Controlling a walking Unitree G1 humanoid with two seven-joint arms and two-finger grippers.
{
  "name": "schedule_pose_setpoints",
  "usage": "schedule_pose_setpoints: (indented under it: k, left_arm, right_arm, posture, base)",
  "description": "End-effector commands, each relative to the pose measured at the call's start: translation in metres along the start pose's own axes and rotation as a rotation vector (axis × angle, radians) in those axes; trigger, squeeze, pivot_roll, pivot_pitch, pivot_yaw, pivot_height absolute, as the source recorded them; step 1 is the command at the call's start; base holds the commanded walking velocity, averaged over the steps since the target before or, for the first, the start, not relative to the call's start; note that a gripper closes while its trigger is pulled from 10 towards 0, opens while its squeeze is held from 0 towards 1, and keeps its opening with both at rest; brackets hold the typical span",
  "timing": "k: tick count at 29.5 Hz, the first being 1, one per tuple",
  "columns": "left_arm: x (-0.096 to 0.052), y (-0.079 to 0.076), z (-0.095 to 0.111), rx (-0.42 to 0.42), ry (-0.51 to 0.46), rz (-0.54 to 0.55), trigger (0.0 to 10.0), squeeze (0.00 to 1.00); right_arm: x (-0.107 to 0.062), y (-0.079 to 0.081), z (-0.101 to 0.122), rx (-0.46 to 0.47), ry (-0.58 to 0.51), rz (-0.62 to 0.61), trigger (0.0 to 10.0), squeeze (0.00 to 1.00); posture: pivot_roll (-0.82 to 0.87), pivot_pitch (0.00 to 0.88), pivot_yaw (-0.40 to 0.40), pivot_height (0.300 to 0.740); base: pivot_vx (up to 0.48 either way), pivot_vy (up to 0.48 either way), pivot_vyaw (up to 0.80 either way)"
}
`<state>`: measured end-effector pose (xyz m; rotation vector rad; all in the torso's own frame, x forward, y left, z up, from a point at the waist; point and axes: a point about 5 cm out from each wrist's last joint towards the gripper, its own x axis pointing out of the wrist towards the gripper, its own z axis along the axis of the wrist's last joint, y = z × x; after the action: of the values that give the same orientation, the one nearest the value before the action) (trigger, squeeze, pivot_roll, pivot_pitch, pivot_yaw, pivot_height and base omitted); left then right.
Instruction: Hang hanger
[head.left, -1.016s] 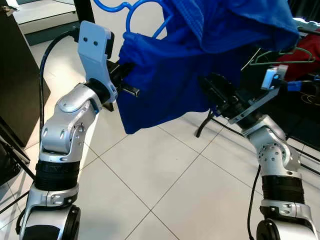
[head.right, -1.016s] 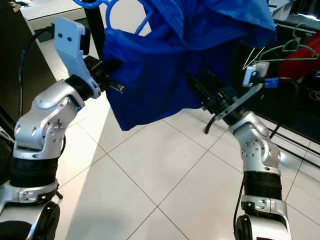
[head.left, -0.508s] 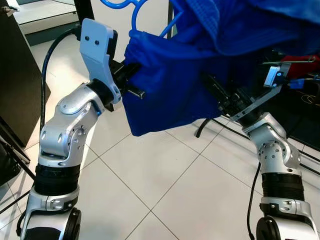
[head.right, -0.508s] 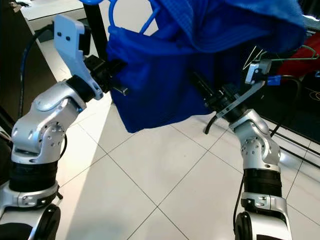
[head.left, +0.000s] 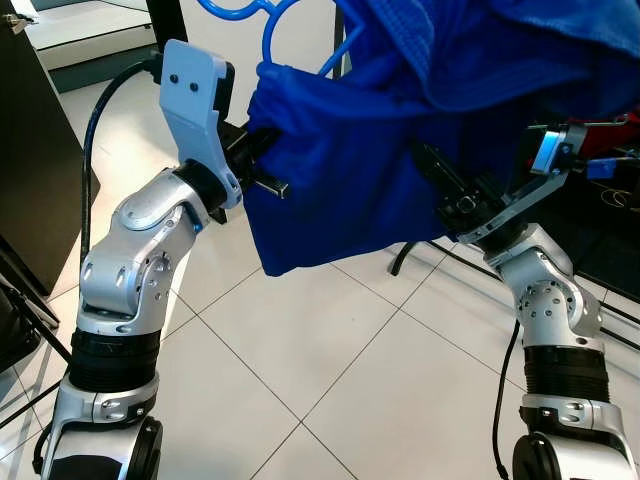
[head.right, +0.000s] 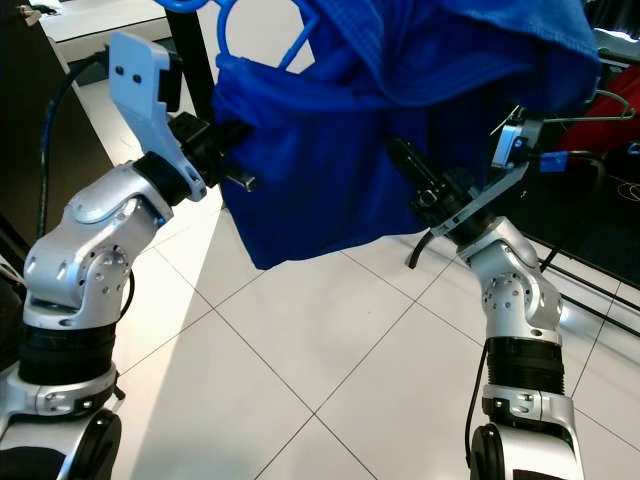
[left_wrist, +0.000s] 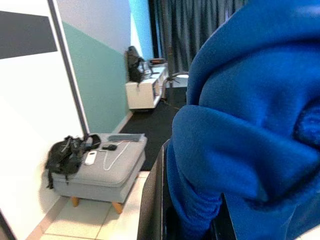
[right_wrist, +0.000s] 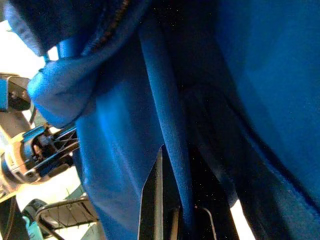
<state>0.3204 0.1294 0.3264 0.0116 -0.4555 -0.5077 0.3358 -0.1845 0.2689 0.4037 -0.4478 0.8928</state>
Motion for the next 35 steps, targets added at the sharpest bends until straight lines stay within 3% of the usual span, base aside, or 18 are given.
schedule_pose_setpoints:
  k: [1, 12, 14, 16, 17, 19, 20, 21, 22, 24, 29, 35]
  left_arm:
    - [0.0, 0.004, 0.002, 0.007, -0.014, 0.032, 10.0, 0.0]
    - [0.0, 0.018, 0.003, 0.012, -0.012, 0.129, 10.0, 0.0]
    - [0.002, 0.026, 0.005, -0.059, -0.03, 0.259, 10.0, 0.0]
    - [0.002, 0.026, 0.005, -0.059, -0.03, 0.259, 10.0, 0.0]
    - [0.005, 0.024, 0.006, -0.104, -0.039, 0.296, 10.0, 0.0]
    - [0.005, 0.024, 0.006, -0.104, -0.039, 0.296, 10.0, 0.0]
    - [0.01, 0.012, 0.005, -0.176, -0.051, 0.306, 10.0, 0.0]
    - [0.01, 0.012, 0.005, -0.176, -0.051, 0.306, 10.0, 0.0]
    - [0.014, 0.001, 0.004, -0.233, -0.057, 0.304, 10.0, 0.0]
    - [0.017, -0.006, 0.003, -0.267, -0.059, 0.301, 10.0, 0.0]
    - [0.02, -0.013, 0.0, -0.308, -0.054, 0.327, 10.0, 0.0]
    - [0.026, -0.008, 0.004, -0.313, -0.072, 0.373, 10.0, 0.0]
  right_arm:
    - [-0.001, 0.002, -0.003, 0.009, 0.012, 0.018, 0.0, 0.0]
    - [-0.002, 0.002, -0.011, -0.004, 0.064, 0.002, 0.0, 0.0]
    - [0.001, 0.007, -0.033, -0.005, 0.162, -0.014, 0.0, 0.0]
    - [0.001, 0.007, -0.033, -0.005, 0.162, -0.014, 0.0, 0.0]
    - [0.002, 0.014, -0.046, 0.005, 0.213, -0.003, 0.0, 0.0]
    - [0.002, 0.014, -0.046, 0.005, 0.213, -0.003, 0.0, 0.0]
    - [0.003, 0.023, -0.066, 0.016, 0.3, 0.024, 0.0, 0.0]
    - [0.003, 0.023, -0.066, 0.016, 0.3, 0.024, 0.0, 0.0]
    - [0.002, 0.03, -0.081, 0.026, 0.377, 0.048, 0.0, 0.0]
    - [0.001, 0.034, -0.091, 0.031, 0.427, 0.064, 0.0, 0.0]
    - [-0.003, 0.034, -0.1, 0.05, 0.503, 0.074, 0.0, 0.0]
    - [-0.016, 0.022, -0.101, 0.048, 0.576, 0.03, 0.0, 0.0]
  posture:
    - [0.0, 0.081, 0.011, 0.74]
    - [0.0, 0.081, 0.013, 0.74]
    - [0.0, 0.08, 0.013, 0.74]
    - [0.0, 0.08, 0.013, 0.74]
    - [0.0, 0.08, 0.014, 0.74]
    - [0.0, 0.08, 0.014, 0.74]
    - [0.0, 0.08, 0.014, 0.74]
    - [0.0, 0.08, 0.014, 0.74]
    - [0.0, 0.077, 0.015, 0.74]
    - [0.0, 0.077, 0.015, 0.74]
    - [0.0, 0.071, 0.016, 0.74]
    - [0.0, 0.062, 0.017, 0.74]
  base:
    - [0.0, 0.0, 0.0]
    - [0.0, 0.0, 0.0]
    - [0.0, 0.0, 0.0]
    - [0.0, 0.0, 0.0]
    - [0.0, 0.0, 0.0]
    - [0.0, 0.0, 0.0]
    - [0.0, 0.0, 0.0]
    - [0.0, 0.0, 0.0]
    - [0.0, 0.0, 0.0]
    - [0.0, 0.0, 0.0]
    - [0.0, 0.0, 0.0]
    - [0.0, 0.0, 0.0]
